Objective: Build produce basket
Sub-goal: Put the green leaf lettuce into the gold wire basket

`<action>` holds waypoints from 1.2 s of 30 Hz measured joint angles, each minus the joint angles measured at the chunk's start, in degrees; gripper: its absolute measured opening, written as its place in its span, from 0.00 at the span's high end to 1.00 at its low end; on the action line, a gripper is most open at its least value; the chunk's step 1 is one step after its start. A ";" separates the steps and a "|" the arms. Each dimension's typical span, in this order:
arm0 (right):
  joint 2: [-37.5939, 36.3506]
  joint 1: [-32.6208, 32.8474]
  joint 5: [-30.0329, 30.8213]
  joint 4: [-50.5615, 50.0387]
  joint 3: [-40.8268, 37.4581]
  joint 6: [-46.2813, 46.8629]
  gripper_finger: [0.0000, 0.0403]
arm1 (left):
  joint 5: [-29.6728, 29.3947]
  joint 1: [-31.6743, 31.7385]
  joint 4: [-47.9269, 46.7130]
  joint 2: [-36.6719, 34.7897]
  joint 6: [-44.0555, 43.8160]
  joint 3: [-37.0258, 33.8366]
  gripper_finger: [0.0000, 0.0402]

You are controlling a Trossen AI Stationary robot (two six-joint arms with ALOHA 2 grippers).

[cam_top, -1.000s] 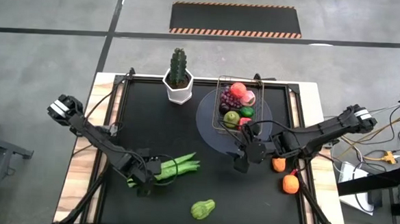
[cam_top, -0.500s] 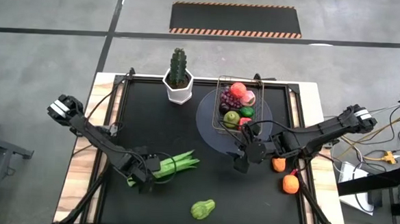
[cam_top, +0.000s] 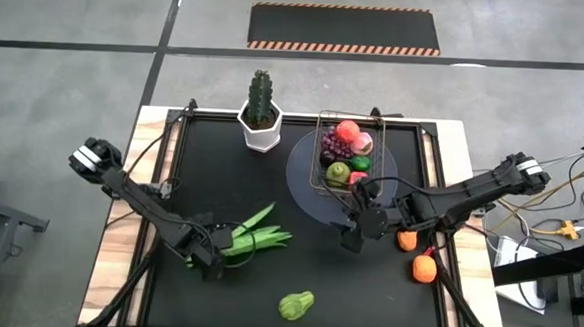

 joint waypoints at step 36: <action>-0.75 0.59 -12.62 78.78 -22.32 -34.93 0.19 | -14.41 9.85 96.96 -10.31 67.65 -17.32 0.77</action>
